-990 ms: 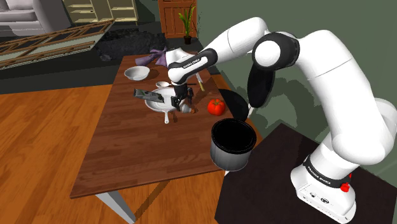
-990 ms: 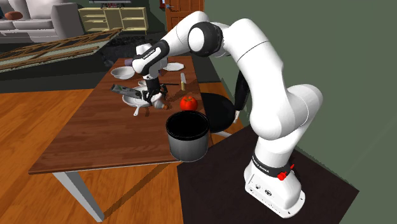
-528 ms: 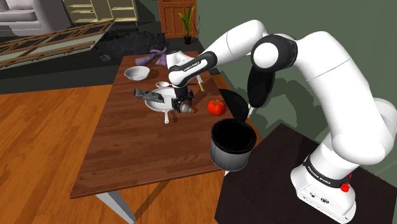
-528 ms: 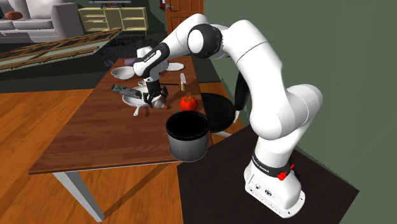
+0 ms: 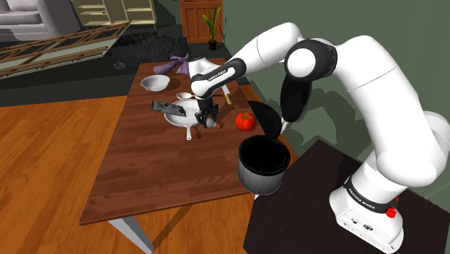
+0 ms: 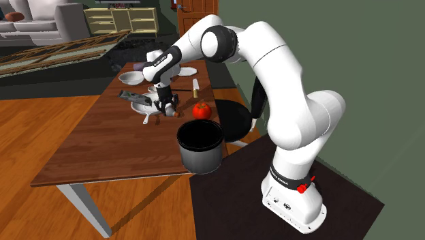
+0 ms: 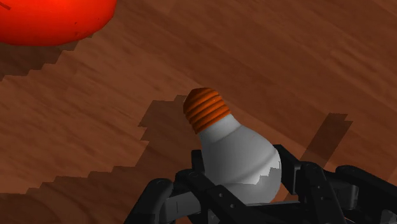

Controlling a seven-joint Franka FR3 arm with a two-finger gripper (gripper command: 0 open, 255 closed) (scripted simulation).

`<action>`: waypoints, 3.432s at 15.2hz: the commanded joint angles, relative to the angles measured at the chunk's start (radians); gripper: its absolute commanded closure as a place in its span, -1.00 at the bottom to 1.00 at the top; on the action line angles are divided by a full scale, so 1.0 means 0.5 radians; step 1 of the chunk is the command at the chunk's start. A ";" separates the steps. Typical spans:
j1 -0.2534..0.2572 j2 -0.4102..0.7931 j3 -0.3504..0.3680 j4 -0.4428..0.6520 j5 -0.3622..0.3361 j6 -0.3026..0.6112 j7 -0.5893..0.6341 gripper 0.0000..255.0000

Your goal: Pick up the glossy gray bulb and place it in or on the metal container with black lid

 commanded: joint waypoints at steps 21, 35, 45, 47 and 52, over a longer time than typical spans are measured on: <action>-0.020 -0.257 0.039 0.025 0.046 -0.280 -0.020 1.00; -0.019 -0.390 0.061 0.183 0.077 -0.567 -0.040 1.00; -0.004 -0.428 0.068 0.372 0.089 -0.792 -0.054 1.00; -0.051 -0.656 0.094 -0.005 0.122 -0.644 -0.028 1.00; -0.123 -1.113 0.148 -0.706 0.216 -0.393 0.003 1.00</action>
